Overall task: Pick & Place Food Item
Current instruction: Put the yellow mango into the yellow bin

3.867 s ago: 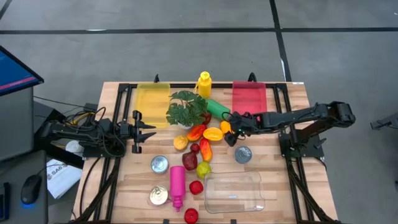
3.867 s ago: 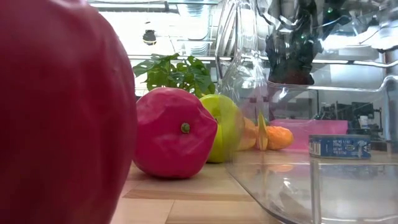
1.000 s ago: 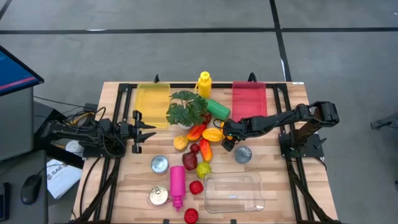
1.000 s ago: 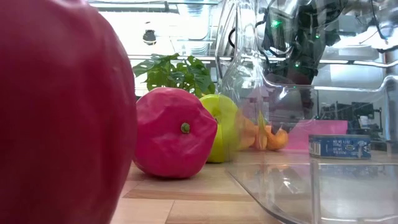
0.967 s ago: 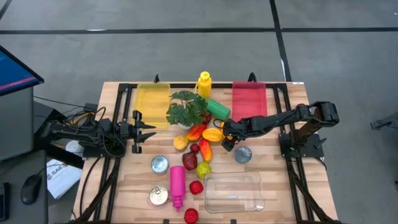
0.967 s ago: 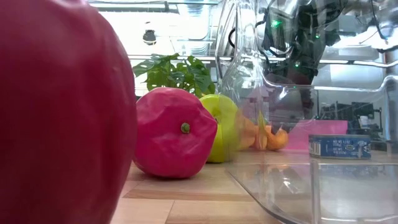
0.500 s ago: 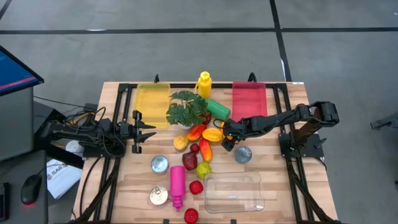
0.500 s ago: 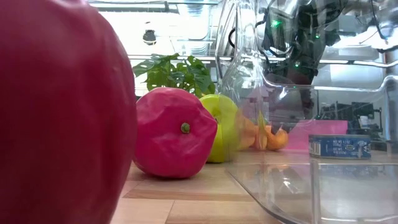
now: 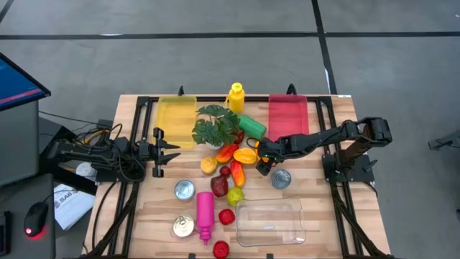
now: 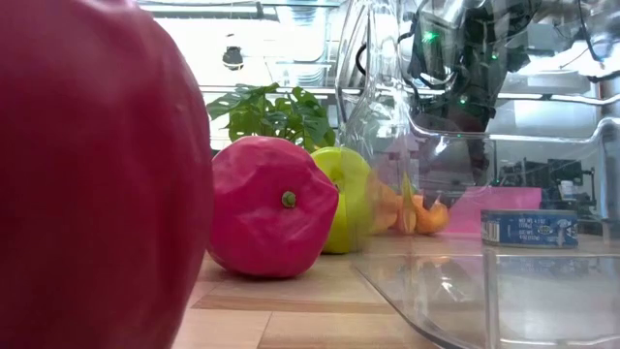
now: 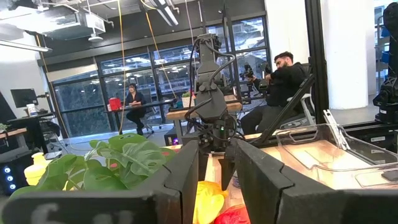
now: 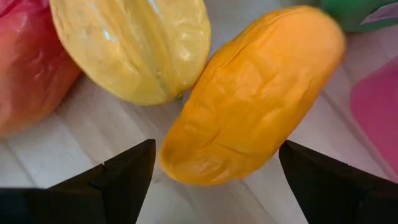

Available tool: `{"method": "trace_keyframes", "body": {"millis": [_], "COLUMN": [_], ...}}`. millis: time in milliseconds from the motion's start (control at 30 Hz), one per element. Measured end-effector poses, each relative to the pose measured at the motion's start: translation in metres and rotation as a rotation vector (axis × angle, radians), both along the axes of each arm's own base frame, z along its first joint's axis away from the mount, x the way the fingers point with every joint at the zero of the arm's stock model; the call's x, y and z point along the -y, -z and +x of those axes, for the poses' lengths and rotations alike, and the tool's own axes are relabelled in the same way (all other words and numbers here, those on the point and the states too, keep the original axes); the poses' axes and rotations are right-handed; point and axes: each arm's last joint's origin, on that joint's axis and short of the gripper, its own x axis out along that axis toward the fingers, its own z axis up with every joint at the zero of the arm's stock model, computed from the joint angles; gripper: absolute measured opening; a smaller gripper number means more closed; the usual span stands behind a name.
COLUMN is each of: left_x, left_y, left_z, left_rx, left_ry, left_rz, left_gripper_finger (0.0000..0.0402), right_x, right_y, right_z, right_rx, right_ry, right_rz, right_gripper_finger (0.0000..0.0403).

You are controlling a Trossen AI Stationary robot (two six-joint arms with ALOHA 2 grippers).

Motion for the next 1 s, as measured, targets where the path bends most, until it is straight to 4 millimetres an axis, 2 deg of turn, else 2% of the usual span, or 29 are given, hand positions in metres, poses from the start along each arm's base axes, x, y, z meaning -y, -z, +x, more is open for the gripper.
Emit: {"method": "trace_keyframes", "body": {"millis": [400,833,1000], "left_x": [0.0000,0.0000,0.0000], "left_y": [-0.0001,0.0000,0.0000], "left_z": [0.0000,0.0000,0.0000], "left_rx": [0.000,0.000,0.000], "left_ry": [0.000,0.000,0.000], "left_rz": [0.000,0.000,0.000], "left_gripper_finger": [0.0095,0.0095,0.0095], "right_x": [-0.0010,-0.0009,-0.0003], "right_y": [0.0001,0.0004,0.0004], "right_z": [0.0000,-0.0007,-0.0007], "right_rx": [0.000,0.004,0.017], "right_ry": [-0.011,0.063,0.146], "right_rz": [0.032,0.059,0.090], "right_gripper_finger": [0.0335,0.0335,0.0335]}}
